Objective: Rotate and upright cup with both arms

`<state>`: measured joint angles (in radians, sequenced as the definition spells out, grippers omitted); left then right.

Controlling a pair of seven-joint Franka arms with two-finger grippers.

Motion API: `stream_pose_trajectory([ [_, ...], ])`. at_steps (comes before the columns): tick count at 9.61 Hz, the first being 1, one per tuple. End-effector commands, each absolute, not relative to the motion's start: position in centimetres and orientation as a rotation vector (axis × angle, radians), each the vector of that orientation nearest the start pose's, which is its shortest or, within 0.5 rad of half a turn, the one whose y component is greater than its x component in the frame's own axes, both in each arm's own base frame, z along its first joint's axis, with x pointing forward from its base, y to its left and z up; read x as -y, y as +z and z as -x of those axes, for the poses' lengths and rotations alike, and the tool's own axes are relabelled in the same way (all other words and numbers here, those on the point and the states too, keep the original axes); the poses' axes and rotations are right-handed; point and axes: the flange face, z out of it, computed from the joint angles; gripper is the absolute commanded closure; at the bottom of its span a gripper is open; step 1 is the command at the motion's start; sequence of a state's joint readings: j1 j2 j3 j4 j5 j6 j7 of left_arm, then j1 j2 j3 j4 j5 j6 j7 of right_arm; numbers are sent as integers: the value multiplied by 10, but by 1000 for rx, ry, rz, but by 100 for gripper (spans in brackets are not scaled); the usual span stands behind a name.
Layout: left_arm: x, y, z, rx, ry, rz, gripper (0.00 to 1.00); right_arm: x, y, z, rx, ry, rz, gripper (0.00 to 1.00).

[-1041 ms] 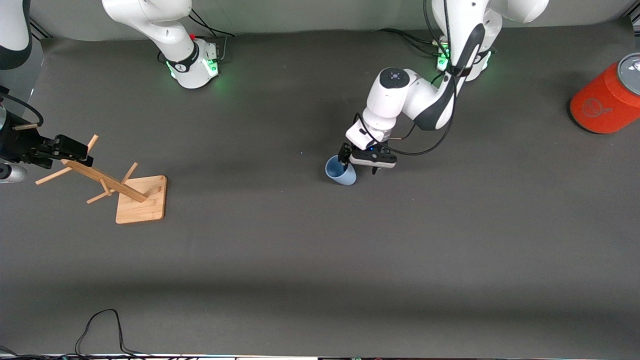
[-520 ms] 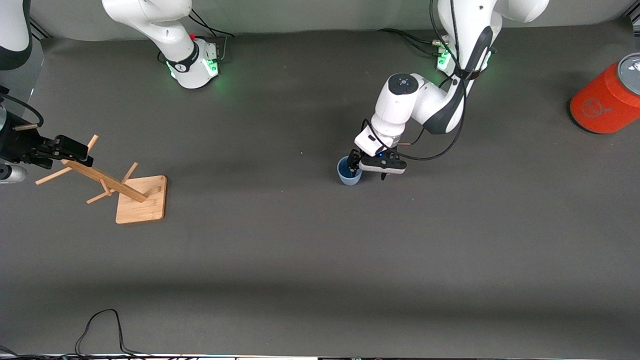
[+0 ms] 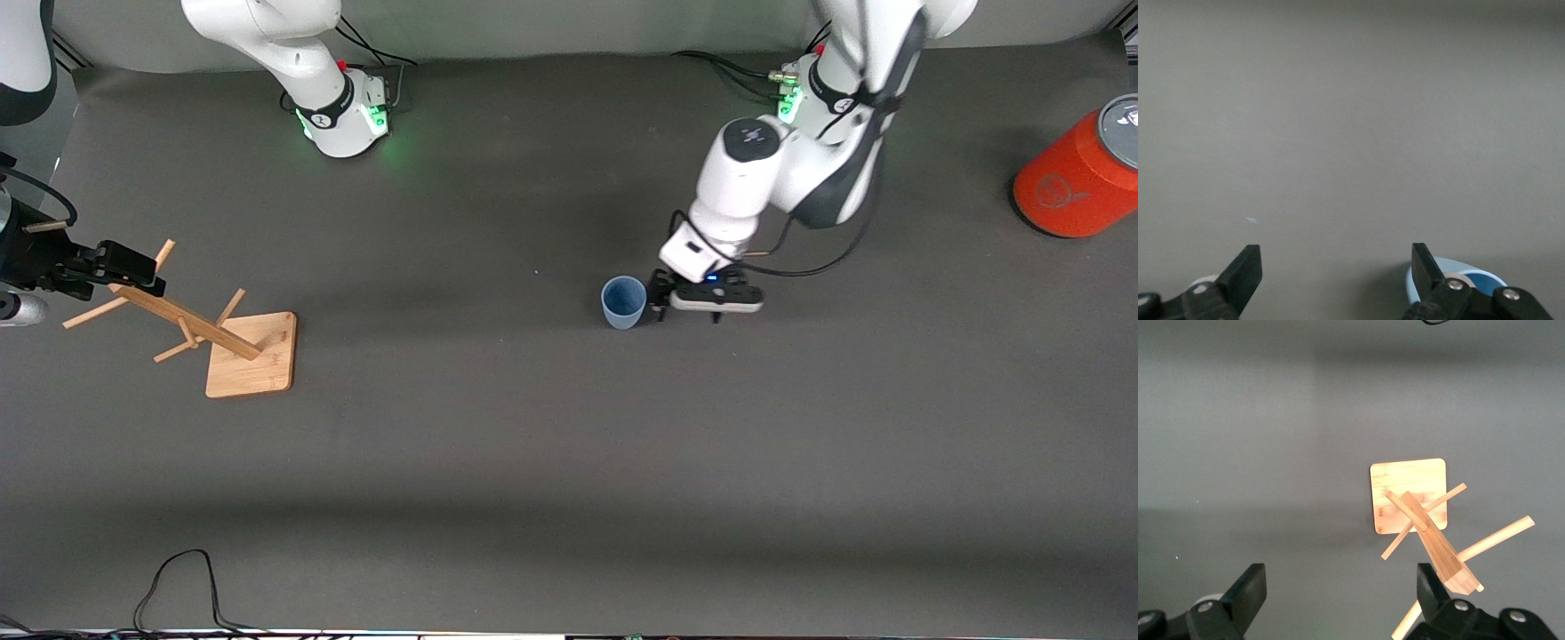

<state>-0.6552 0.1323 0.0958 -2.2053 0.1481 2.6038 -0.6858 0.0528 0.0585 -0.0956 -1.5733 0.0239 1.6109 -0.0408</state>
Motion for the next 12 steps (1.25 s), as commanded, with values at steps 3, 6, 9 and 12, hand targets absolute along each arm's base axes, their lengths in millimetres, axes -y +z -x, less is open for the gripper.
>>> stream_pose_trajectory([
  [3, 274, 496, -558, 194, -206, 3082, 0, 22, 595, -574, 25, 20, 3129, 0],
  [6, 173, 546, -568, 378, 28, 3075, 0, 23, 596, -574, 23, 18, 3132, 0],
  [9, 71, 594, -540, 269, 65, 3085, 0, 21, 596, -574, 28, 18, 3135, 0],
  [12, 2, 601, -495, 135, 49, 3068, 0, 22, 596, -573, 32, 25, 3150, 0],
])
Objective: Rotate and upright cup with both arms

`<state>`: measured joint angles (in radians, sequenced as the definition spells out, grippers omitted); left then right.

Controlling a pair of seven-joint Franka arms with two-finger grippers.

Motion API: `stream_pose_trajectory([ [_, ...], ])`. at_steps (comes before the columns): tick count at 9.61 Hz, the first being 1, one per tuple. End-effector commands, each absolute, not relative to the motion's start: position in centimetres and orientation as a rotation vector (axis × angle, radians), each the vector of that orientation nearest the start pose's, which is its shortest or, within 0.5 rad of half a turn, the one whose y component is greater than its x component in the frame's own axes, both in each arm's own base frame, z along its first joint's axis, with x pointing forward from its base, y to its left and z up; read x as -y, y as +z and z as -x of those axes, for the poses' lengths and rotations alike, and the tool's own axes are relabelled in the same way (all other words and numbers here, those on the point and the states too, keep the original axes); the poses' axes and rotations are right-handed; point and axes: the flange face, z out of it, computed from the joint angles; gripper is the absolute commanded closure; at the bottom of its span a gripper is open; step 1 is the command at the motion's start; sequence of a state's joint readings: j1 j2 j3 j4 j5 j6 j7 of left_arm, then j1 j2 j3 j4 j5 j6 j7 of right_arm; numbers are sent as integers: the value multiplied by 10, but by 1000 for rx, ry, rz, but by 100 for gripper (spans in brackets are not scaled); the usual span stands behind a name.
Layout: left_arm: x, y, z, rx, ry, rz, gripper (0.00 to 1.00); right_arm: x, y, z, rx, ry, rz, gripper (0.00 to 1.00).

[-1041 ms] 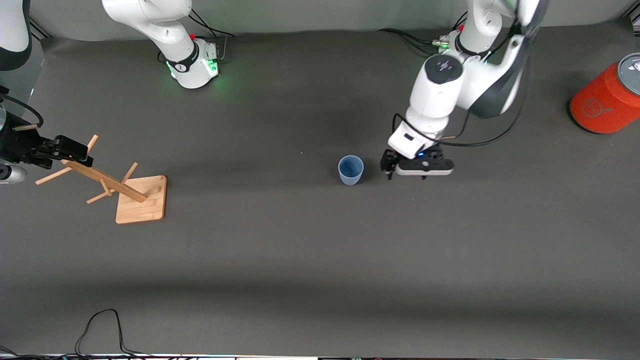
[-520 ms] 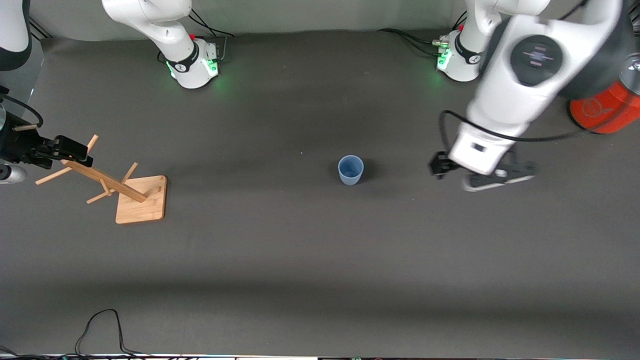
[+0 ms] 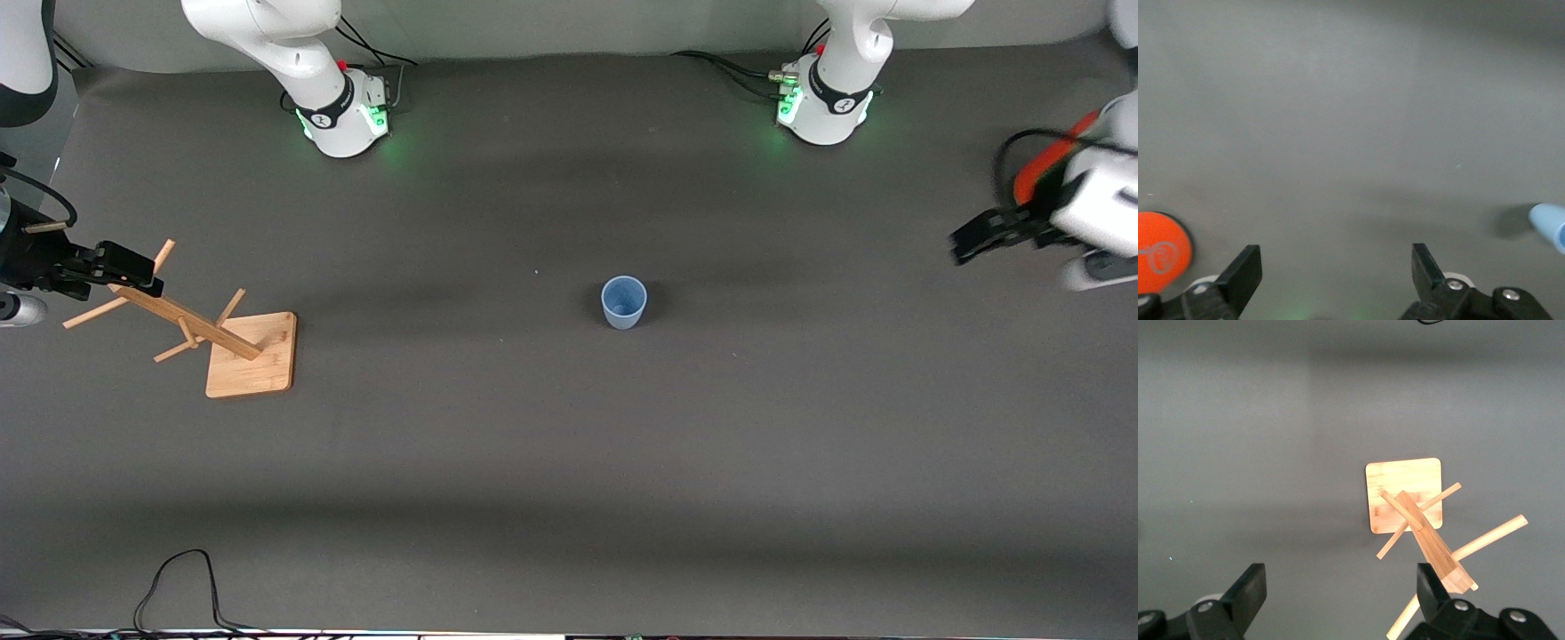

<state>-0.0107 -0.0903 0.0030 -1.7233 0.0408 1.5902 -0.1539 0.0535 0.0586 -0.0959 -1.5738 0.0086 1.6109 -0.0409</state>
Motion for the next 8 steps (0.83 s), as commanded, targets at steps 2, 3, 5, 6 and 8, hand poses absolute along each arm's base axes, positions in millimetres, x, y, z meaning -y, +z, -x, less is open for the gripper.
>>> stream_pose_trajectory([
  [2, -2, 607, -494, 110, 20, 3026, 0, 22, 595, -573, 34, 27, 3150, 0],
  [3, 3, 613, -494, 91, 22, 3035, 0, 22, 595, -573, 34, 27, 3150, 0],
  [5, -17, 621, -495, 95, 31, 3087, 0, 22, 595, -573, 34, 29, 3150, 0],
  [6, -23, 621, -500, 45, 36, 3091, 0, 22, 595, -573, 34, 29, 3150, 0],
  [8, -16, 629, -507, 48, 13, 3102, 0, 23, 594, -573, 32, 32, 3150, 0],
])
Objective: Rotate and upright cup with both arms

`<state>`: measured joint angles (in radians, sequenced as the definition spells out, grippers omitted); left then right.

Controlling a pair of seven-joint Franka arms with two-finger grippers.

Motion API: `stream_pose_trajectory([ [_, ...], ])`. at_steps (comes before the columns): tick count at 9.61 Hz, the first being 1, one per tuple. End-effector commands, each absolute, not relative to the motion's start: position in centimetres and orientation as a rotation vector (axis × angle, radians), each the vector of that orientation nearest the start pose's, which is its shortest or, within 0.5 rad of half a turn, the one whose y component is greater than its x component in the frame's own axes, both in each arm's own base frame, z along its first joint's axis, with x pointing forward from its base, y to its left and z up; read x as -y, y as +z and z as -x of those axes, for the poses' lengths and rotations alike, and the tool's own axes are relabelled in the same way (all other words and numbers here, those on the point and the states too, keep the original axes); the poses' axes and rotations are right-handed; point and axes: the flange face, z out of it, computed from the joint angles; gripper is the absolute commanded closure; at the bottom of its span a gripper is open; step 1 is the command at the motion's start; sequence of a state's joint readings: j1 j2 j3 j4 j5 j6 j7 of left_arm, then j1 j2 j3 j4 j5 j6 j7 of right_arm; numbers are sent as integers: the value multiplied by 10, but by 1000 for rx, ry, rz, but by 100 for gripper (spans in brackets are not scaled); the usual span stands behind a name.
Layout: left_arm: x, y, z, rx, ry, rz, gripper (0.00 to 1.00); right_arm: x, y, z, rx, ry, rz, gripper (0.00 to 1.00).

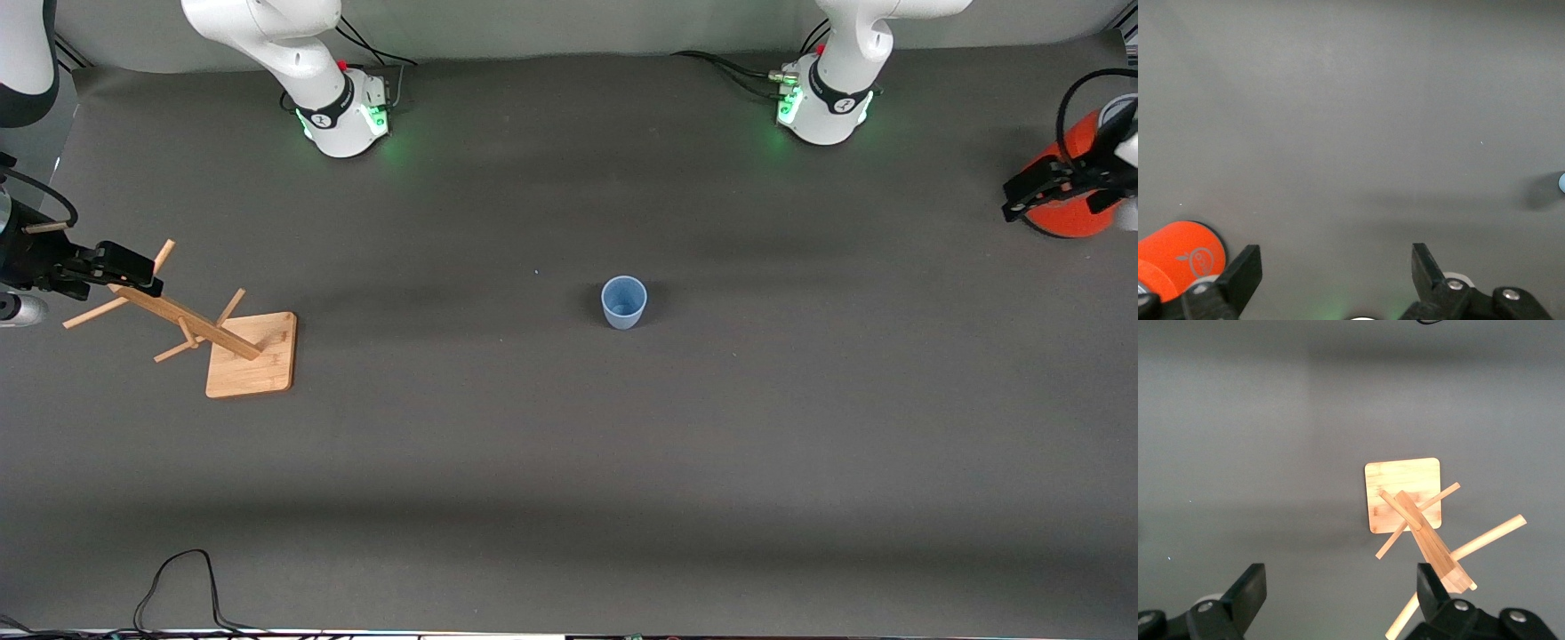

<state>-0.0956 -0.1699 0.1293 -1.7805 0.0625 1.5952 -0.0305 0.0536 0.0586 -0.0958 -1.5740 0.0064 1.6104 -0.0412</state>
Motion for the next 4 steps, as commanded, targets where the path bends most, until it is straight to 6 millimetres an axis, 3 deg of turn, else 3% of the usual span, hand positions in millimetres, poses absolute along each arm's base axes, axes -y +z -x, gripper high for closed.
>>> stream_pose_trajectory([
  [1, -4, 633, -509, 23, 4, 3095, 0, 22, 594, -573, 34, 32, 3150, 0],
  [4, 3, 634, -517, -13, 20, 3089, 0, 22, 594, -573, 34, 32, 3150, 0],
])
